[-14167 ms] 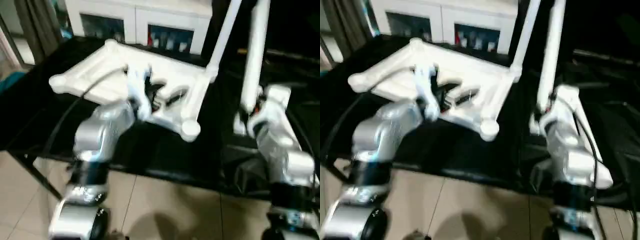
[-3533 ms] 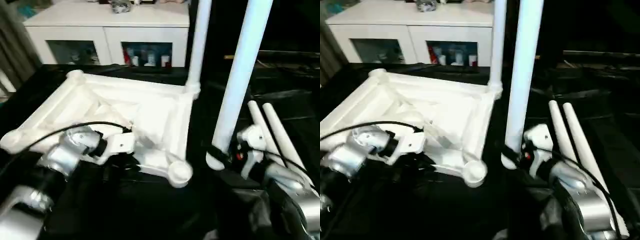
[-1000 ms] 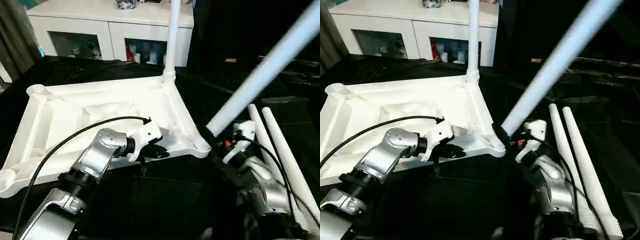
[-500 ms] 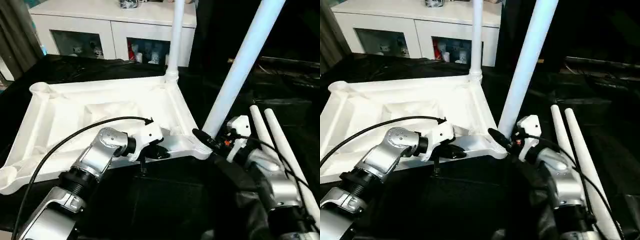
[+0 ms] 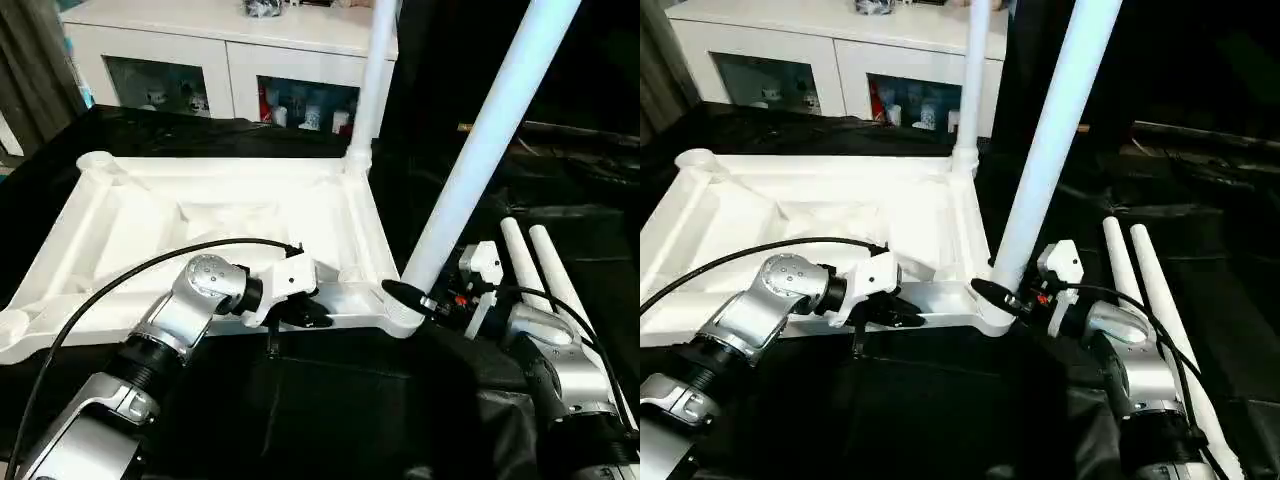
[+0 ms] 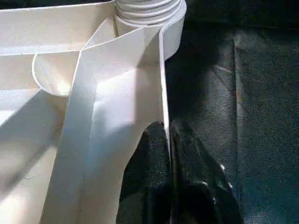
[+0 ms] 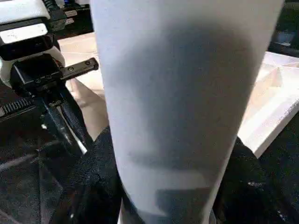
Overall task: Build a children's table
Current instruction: Rotate leg to tighten
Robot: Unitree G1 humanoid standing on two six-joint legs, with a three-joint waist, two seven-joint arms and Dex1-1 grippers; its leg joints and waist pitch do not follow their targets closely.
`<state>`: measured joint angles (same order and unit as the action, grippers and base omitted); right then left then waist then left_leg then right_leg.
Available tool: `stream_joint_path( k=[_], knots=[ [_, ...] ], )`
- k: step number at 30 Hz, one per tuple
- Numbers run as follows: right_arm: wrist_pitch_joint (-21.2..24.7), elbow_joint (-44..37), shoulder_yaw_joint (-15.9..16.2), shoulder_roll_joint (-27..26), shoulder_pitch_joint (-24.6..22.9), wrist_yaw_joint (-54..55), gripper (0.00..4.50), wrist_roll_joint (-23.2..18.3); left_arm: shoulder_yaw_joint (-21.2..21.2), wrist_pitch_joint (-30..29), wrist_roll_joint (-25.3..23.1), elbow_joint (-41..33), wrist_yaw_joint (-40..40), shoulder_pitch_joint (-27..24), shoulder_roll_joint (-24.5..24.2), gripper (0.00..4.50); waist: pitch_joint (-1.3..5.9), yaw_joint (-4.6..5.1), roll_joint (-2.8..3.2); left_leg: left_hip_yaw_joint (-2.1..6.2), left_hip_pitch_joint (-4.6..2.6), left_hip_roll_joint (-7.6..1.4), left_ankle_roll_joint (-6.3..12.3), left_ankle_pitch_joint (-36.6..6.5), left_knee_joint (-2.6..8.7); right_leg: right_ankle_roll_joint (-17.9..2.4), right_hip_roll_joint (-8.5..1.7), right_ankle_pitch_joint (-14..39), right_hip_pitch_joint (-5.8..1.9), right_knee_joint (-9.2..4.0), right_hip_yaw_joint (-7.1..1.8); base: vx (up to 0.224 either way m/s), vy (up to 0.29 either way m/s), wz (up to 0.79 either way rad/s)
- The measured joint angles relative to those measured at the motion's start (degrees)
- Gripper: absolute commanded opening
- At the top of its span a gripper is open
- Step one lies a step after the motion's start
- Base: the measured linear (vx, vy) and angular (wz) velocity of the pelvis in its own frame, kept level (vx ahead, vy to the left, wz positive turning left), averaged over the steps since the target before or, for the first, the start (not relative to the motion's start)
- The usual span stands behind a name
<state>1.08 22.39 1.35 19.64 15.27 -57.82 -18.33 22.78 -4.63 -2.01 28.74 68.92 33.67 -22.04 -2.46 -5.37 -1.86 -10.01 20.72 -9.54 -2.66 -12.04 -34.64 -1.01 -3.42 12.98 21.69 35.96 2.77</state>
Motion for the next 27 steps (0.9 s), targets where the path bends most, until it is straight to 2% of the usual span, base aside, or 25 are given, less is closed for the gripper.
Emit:
stream_joint_path(
  k=[7,15,19,27],
  knots=[
    [-2.57,3.67,-0.68,-2.58,1.40,4.64,1.93,0.70,-0.49,-0.69,-0.06,1.66,-2.24,0.10,0.80,0.00,-0.03,0.31,0.04,-0.02,-0.76,0.00,-0.04,-0.01,0.18,0.01,0.00,0.01,-0.62,-0.06,-0.01,0.000,0.000,0.00],
    [-4.41,7.77,-0.92,-6.27,5.07,18.63,1.93,4.23,-1.74,-5.98,-0.49,2.02,-8.02,0.68,3.82,0.00,-0.05,1.30,0.10,-0.02,-0.74,0.01,-0.06,0.00,0.30,-0.06,0.00,-0.04,-0.55,-0.40,-0.02,0.000,0.000,0.00],
    [-5.37,13.57,-1.26,-9.80,10.21,29.77,1.93,6.45,-2.83,-11.71,-1.81,1.91,-14.62,1.99,6.73,0.00,-0.06,1.91,0.11,-0.02,-0.65,0.02,-0.08,0.02,0.39,-0.14,0.00,-0.09,-0.42,-0.46,-0.02,0.000,0.000,0.00],
    [-6.25,26.56,-5.87,-15.28,20.54,51.66,1.93,7.47,-5.10,-23.68,-3.27,0.59,-30.64,3.13,17.53,0.00,0.08,1.82,-0.10,-0.08,-0.61,0.02,-0.12,0.04,0.68,-0.19,0.01,-0.18,-0.44,-0.80,0.02,0.000,0.000,0.00]
  ],
)
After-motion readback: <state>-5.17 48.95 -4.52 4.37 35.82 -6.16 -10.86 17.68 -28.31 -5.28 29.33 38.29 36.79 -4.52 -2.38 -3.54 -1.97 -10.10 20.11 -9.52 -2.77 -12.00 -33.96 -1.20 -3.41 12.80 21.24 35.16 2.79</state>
